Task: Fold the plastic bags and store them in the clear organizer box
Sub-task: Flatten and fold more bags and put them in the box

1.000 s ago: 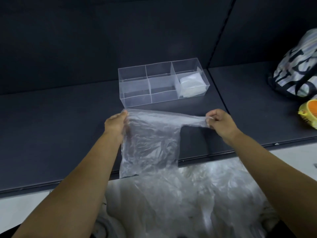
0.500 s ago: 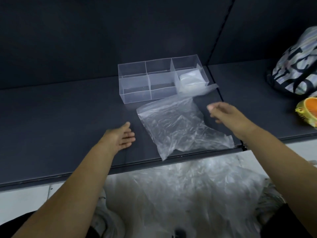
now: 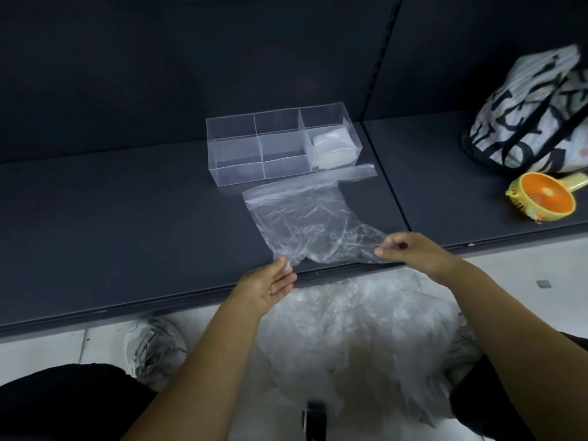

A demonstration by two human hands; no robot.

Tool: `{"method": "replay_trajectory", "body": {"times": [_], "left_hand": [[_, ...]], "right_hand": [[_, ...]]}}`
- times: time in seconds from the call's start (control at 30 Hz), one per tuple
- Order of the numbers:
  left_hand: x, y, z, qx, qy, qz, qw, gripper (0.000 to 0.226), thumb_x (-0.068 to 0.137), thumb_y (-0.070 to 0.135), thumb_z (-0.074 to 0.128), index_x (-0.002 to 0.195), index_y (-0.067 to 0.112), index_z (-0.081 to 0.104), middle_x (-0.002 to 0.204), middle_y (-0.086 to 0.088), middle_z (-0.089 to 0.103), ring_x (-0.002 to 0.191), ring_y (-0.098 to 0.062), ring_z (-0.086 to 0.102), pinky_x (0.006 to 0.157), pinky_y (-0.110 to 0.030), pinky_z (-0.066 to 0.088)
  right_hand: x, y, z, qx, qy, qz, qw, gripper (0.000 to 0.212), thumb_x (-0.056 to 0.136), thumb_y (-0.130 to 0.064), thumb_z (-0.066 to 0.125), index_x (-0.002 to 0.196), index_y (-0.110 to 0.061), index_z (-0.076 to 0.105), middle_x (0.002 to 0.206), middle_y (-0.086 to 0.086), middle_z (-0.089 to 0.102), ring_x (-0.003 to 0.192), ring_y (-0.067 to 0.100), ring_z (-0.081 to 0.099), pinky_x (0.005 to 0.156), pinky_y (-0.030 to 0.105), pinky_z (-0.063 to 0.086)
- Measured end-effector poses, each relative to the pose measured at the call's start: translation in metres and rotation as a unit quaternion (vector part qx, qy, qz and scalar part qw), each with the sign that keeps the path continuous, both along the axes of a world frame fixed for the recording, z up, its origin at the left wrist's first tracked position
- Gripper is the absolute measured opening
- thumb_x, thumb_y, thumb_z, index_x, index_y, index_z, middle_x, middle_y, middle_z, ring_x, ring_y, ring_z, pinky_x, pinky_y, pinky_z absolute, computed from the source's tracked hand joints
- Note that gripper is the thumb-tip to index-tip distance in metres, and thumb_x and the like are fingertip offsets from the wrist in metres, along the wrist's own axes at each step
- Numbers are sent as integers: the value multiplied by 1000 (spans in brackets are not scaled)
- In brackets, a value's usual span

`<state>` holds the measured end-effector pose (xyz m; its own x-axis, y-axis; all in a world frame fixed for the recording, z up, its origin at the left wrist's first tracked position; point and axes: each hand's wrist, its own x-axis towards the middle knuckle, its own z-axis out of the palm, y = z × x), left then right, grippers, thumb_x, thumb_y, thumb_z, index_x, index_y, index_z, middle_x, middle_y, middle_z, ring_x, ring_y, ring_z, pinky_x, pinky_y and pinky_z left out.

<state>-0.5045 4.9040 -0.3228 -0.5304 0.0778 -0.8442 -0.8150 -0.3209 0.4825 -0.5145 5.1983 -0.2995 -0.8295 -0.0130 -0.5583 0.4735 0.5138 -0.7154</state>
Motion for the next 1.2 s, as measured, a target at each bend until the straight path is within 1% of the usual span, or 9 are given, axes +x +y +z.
{"method": "replay_trajectory", "body": {"times": [0.17, 0.3, 0.43, 0.7, 0.83, 0.93, 1.03, 1.13, 1.2], "left_hand": [[-5, -23, 4, -64, 17, 80, 995, 9, 88, 20, 68, 85, 13, 62, 74, -1, 65, 70, -13, 65, 52, -23, 54], [-8, -36, 4, -114, 39, 81, 989, 9, 92, 18, 63, 87, 12, 59, 81, -6, 65, 74, -17, 64, 67, -28, 52], [-6, -43, 1, -175, 36, 55, 982, 13, 95, 16, 58, 84, 9, 57, 78, -8, 64, 65, -16, 66, 56, -24, 56], [11, -40, 7, -278, 49, -135, 950, 22, 88, 12, 66, 69, 2, 62, 51, -6, 60, 38, -14, 57, 41, -19, 45], [1, -34, 11, -552, 216, -219, 775, 18, 88, 15, 61, 73, 7, 65, 77, -12, 64, 76, -30, 61, 63, -29, 41], [-10, -13, 5, -601, 385, -205, 670, 26, 93, 0, 46, 112, 0, 64, 116, -21, 60, 110, -37, 55, 95, -36, 40], [-20, -2, -16, -600, 387, -373, 592, 52, 101, 18, 33, 149, 3, 20, 158, -13, 18, 147, -26, 11, 118, -38, 3], [-22, -11, -44, -640, 327, -497, 487, 76, 98, 40, 25, 146, 11, -26, 156, -8, -27, 142, -23, -27, 116, -44, -12], [-22, -16, -52, -638, 339, -485, 492, 75, 96, 51, 13, 143, 13, -30, 154, -4, -31, 141, -19, -29, 115, -43, -15]], "right_hand": [[0, 19, 12, -26, -21, 22, 999, 32, 76, -48, 70, 69, -19, 58, 70, -9, 55, 71, 7, 53, 77, 27, 39], [-1, 33, 8, -73, -67, -38, 994, 57, 78, -56, 60, 108, -9, 66, 110, -2, 65, 103, 15, 63, 97, 35, 45], [4, 35, -4, -67, -57, -65, 994, 20, 82, -20, 73, 75, -13, 56, 63, 2, 59, 56, 9, 60, 71, 30, 46], [-1, 26, -19, 115, 62, -231, 964, 14, 84, 4, 64, 92, -7, 62, 83, 12, 64, 83, 32, 61, 68, 31, 50], [-7, -9, -3, 381, 159, -231, 881, 31, 80, -2, 56, 109, -12, 62, 120, 19, 51, 114, 41, 46, 96, 46, 34], [-8, -81, 1, 312, 318, -117, 888, 40, 79, 7, 50, 116, -4, 63, 127, 21, 53, 116, 39, 49, 99, 42, 38], [2, -166, -14, 171, 329, 86, 925, 45, 90, 0, 45, 134, -3, 51, 144, 17, 45, 136, 30, 38, 116, 38, 25], [7, -202, -44, 174, 269, 181, 930, 51, 103, -28, 30, 151, -16, 22, 159, 2, 19, 147, 14, 11, 121, 31, 3], [4, -184, -62, 257, 252, 214, 908, 59, 101, -47, 21, 153, -19, 12, 161, 0, 8, 148, 13, 0, 120, 33, -7]]}}
